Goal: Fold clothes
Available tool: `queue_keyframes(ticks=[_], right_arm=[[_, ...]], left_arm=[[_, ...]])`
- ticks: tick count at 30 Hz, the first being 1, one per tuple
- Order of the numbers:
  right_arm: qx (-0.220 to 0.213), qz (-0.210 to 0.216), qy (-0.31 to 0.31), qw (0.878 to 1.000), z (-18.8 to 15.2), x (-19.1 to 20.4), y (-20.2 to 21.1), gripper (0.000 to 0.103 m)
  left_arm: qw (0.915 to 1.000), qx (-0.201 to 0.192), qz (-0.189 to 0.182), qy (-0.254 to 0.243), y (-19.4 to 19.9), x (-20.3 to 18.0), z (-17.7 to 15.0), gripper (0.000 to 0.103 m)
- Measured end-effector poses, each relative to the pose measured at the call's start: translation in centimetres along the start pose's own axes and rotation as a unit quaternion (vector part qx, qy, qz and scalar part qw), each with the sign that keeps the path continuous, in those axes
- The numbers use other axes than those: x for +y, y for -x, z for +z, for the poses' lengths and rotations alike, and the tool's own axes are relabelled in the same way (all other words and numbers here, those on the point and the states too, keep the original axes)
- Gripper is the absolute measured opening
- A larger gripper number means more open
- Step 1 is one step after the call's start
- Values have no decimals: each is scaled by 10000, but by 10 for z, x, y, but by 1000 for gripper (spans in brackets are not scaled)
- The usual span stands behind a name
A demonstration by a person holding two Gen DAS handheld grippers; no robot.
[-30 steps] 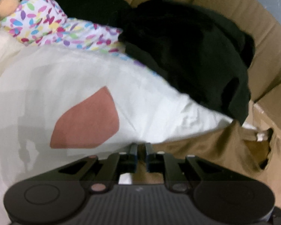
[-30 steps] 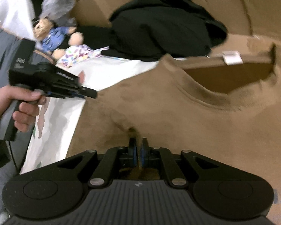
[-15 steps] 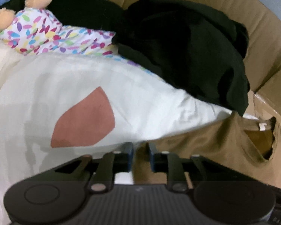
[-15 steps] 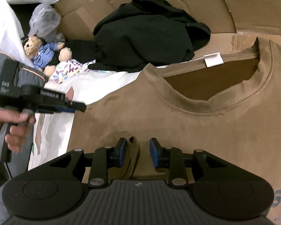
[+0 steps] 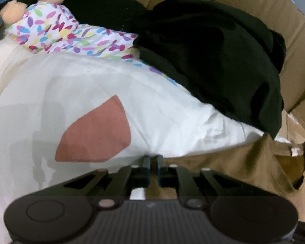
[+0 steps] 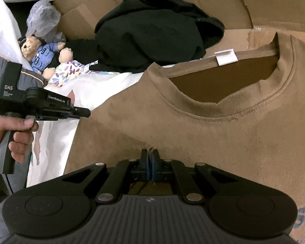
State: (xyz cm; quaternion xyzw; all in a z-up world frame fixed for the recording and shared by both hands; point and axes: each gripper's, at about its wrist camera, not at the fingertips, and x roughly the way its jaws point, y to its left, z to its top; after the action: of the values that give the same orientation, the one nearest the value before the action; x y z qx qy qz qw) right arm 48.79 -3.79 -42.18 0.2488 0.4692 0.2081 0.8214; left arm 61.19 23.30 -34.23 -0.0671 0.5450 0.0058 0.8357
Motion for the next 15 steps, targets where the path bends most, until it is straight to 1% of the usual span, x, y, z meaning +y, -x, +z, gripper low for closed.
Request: queue_keyframes(ticks=[1, 2, 3, 4, 6, 11, 15], right_arm=[[-31, 10, -33, 10000, 0, -1, 4, 11], [-61, 19, -66, 10000, 0, -2, 7, 20], [-92, 29, -99, 9999, 0, -3, 11, 29], [-113, 38, -95, 9999, -1, -3, 13, 32], [-153, 49, -36, 9999, -6, -2, 21, 34], [-85, 86, 33, 9999, -19, 2, 31, 34], [5, 150, 178, 9997, -34, 13, 42, 34]], left_arm=[[10000, -68, -22, 2, 4, 0, -2, 19], [9999, -158, -50, 11, 9, 1, -5, 25], [9997, -215, -66, 16, 12, 2, -6, 35], [9996, -295, -53, 7, 18, 5, -10, 42], [9994, -344, 24, -2, 27, 9, -16, 45], [9991, -385, 82, 185, 50, 30, -43, 45], [9988, -370, 53, 307, 65, 47, -67, 45]])
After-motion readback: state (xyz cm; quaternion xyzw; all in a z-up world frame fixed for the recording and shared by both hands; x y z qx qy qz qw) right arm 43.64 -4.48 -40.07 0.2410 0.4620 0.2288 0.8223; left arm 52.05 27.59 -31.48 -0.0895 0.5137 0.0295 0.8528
